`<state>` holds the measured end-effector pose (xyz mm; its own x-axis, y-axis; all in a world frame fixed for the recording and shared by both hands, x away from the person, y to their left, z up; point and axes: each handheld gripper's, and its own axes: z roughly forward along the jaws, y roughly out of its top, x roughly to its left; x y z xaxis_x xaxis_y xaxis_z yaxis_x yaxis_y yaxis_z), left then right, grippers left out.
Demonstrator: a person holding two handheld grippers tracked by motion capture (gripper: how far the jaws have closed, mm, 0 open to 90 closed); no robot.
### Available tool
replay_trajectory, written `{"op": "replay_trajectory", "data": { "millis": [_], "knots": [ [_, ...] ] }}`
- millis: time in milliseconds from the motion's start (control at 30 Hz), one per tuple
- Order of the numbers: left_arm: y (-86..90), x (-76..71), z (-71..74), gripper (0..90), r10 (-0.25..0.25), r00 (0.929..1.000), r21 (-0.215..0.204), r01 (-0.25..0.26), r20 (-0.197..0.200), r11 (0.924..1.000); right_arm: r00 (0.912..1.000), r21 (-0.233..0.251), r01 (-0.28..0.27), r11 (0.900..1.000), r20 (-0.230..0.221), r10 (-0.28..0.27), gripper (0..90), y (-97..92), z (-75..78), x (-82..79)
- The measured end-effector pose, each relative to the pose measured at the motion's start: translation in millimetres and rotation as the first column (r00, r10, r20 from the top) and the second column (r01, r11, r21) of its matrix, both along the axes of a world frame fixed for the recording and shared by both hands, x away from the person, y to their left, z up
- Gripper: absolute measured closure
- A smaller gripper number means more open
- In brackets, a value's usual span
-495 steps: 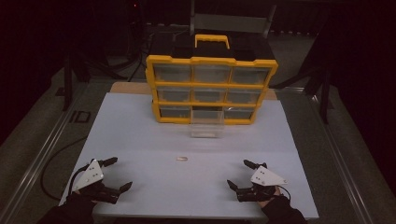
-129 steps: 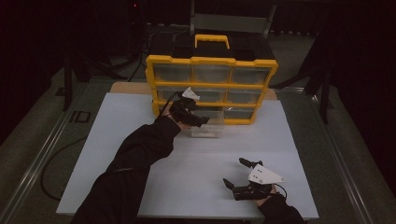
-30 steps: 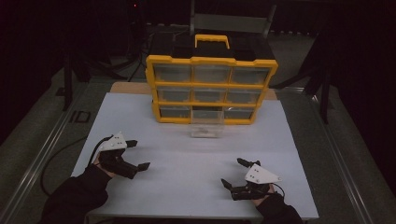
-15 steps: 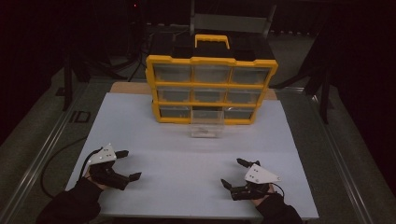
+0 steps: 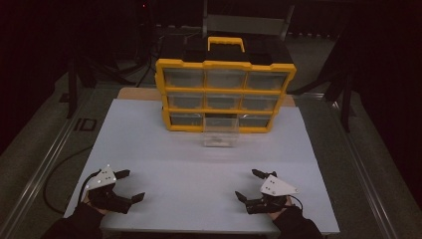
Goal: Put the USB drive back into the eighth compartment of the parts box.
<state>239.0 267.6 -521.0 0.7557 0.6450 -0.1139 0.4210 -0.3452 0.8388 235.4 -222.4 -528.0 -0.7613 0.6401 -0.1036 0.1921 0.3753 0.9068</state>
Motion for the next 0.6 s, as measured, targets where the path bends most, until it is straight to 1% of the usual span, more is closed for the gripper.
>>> {"op": "replay_trajectory", "data": {
  "millis": [133,167,200,267,400,433,500,600],
  "knots": [
    [-0.1,-5.2,-4.4,0.4,0.0,1.0,0.025,0.0,0.009,0.9997,1.0,-0.003,-0.002,1.0,0.002,0.002,8.6,0.2,0.1,-0.2],
    [0.3,-5.8,-5.2,0.4,0.005,0.9999,0.026,-0.005,0.009,0.9996,1.0,-0.003,-0.002,1.0,0.0,0.002,8.6,0.1,0.1,-0.1],
    [0.8,-6.2,-6.0,0.4,0.009,0.9999,0.036,-0.01,0.014,0.9993,1.0,0.0,-0.003,1.0,0.001,0.003,8.6,0.0,0.2,-0.1],
    [2.1,-6.3,-7.5,0.4,0.015,0.9998,0.043,-0.016,0.014,0.9989,0.9999,-0.001,-0.006,1.0,0.009,0.006,8.6,-0.1,0.5,0.0],
    [3.1,-4.9,-9.4,0.4,0.032,0.9994,0.029,-0.032,0.015,0.9991,1.0,-0.001,-0.005,1.0,0.003,0.005,8.6,0.2,0.3,-0.2],
    [2.7,-4.7,-9.4,0.4,0.032,0.9993,0.028,-0.032,0.017,0.9991,0.9999,-0.002,-0.008,1.0,0.007,0.008,8.6,0.2,0.3,0.0],
    [1.7,-4.7,-9.9,0.4,0.031,0.9993,0.023,-0.032,0.019,0.9992,1.0,-0.003,-0.007,1.0,0.0,0.007,8.6,0.7,-0.1,-0.2],
    [0.2,-4.1,-11.8,0.4,0.024,0.9996,0.02,-0.024,0.014,0.9995,0.9999,-0.002,-0.011,0.9999,0.001,0.011,8.6,0.6,-0.6,0.5]
  ]
}}
